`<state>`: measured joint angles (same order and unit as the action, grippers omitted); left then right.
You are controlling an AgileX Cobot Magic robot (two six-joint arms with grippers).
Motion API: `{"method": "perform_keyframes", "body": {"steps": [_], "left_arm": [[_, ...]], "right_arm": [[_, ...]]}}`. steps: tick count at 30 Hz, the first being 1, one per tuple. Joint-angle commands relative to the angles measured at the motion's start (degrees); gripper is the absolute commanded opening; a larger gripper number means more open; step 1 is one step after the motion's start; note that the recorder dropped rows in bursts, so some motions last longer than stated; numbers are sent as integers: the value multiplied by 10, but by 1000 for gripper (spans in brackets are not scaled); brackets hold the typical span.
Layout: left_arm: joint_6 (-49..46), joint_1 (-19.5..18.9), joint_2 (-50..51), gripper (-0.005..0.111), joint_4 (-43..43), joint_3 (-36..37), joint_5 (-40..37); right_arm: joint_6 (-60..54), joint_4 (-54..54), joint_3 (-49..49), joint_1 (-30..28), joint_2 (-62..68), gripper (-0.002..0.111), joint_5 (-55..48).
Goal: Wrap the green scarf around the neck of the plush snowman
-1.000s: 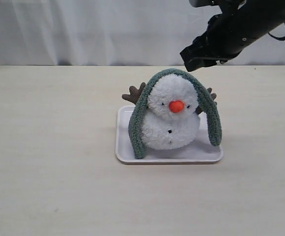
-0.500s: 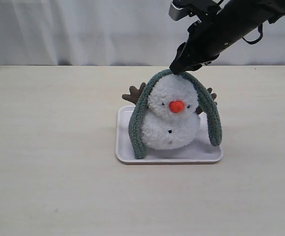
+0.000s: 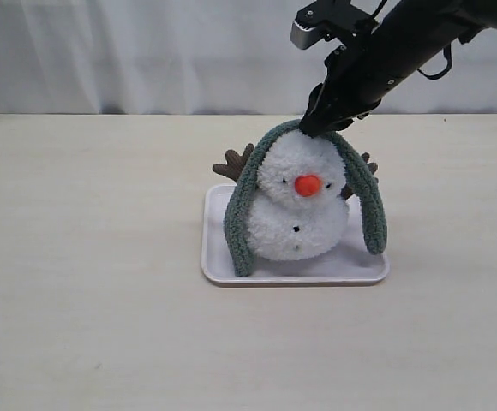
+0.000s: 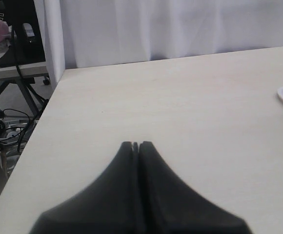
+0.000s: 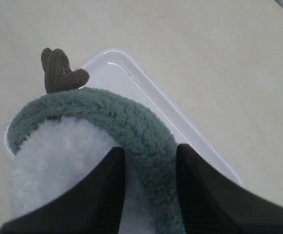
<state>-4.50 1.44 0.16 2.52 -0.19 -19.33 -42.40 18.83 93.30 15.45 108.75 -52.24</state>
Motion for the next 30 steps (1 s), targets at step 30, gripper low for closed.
{"method": "perform_keyframes", "body": {"steps": [30], "left_arm": [[0,-1,-2,0,-2,2,6]], "right_arm": [[1,-4,7,-1,3,4,87]]}}
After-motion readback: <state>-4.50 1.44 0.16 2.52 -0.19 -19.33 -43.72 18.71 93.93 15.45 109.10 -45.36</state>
